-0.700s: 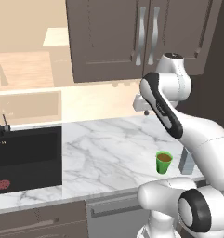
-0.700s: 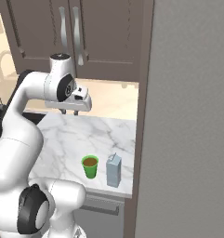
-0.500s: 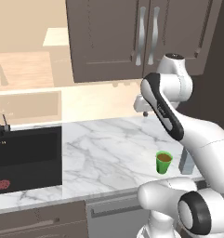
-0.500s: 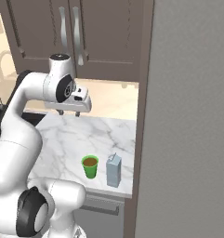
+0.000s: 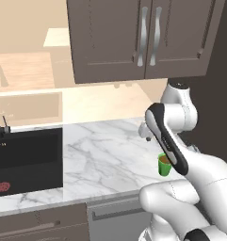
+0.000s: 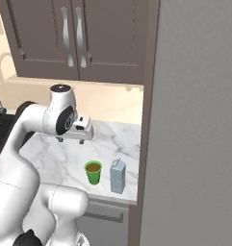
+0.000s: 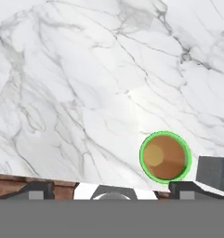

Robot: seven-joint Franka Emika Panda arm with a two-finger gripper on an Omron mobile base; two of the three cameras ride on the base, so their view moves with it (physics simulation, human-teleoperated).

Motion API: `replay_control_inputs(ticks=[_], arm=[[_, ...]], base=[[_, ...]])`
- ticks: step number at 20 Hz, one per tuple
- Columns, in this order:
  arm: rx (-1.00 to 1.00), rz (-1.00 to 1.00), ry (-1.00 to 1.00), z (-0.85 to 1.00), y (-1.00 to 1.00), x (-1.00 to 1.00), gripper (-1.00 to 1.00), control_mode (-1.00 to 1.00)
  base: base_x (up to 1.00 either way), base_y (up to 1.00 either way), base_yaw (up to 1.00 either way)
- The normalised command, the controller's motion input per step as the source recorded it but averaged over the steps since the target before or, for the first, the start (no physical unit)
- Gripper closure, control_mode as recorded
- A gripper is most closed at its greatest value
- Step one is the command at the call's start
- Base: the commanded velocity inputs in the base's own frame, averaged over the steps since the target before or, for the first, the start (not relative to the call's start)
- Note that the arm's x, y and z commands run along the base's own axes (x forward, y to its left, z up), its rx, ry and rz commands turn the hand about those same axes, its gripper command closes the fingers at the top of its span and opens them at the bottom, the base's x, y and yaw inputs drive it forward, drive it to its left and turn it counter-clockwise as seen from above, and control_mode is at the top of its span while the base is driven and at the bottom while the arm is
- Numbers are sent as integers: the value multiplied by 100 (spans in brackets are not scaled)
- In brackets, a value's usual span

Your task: Place the microwavable item in the microwave. Then, close the microwave door and press the start button.

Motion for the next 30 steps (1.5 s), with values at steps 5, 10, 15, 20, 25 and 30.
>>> replay_control_inputs(ticks=[5,10,15,20,25,30], arm=[[-3,0,0,-67,0,-7,-100,-100],[-11,0,2,-17,0,0,-100,-100],[-5,0,9,-40,-10,2,-100,-100],[0,0,3,-19,-22,4,-100,-100],[0,0,3,-3,-17,12,-100,-100],[0,0,2,-14,-12,9,-100,-100]], base=[[0,0,0],[0,0,0],[0,0,0],[0,0,0],[0,0,0],[0,0,0]])
